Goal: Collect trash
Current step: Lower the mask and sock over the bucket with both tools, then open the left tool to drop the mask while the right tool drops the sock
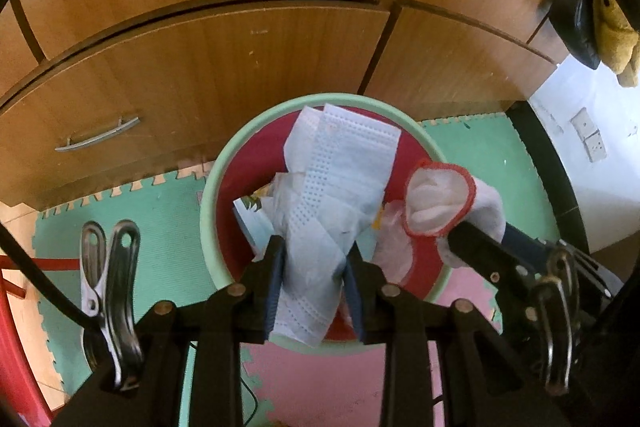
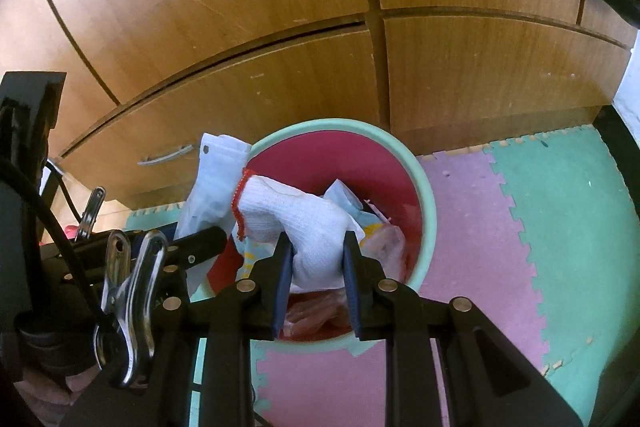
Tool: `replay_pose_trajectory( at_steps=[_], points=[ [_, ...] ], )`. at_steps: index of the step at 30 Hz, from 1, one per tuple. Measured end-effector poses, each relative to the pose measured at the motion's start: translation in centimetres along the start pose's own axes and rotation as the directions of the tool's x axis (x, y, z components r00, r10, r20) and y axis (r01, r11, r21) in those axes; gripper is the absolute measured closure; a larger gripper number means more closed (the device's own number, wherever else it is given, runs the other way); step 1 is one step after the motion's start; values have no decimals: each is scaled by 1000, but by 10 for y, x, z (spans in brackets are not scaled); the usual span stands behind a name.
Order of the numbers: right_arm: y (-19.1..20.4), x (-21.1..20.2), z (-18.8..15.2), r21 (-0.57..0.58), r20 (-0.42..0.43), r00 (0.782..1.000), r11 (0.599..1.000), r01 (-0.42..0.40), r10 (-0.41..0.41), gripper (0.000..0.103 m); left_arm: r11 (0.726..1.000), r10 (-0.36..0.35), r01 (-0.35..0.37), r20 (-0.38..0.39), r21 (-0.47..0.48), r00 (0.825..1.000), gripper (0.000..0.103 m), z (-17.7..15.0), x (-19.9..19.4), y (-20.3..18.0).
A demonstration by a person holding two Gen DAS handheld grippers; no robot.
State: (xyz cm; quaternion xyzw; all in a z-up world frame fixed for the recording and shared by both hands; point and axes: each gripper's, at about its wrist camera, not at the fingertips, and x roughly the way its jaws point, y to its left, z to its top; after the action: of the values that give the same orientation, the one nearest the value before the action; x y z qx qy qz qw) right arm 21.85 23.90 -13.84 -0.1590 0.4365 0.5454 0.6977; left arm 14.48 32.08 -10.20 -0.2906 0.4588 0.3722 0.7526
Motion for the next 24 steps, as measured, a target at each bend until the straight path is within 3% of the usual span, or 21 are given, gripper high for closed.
replay_pose_trajectory(
  at_steps=[11,15,24],
  points=[
    [0,2,1,12,8,1000,1000,17,-17,59,1000,-11,11,-57,2,998,48,-1,14,5],
    [-1,-2,-5,29,26,1000,1000,11,-11,55,1000,-8,9,-40,19,999,40,-3,14,5],
    [-1,-6,-29,76,115,993,997,-3,-6,53,998,-28,29,-13,55,1000,37,-14,19,6]
  ],
)
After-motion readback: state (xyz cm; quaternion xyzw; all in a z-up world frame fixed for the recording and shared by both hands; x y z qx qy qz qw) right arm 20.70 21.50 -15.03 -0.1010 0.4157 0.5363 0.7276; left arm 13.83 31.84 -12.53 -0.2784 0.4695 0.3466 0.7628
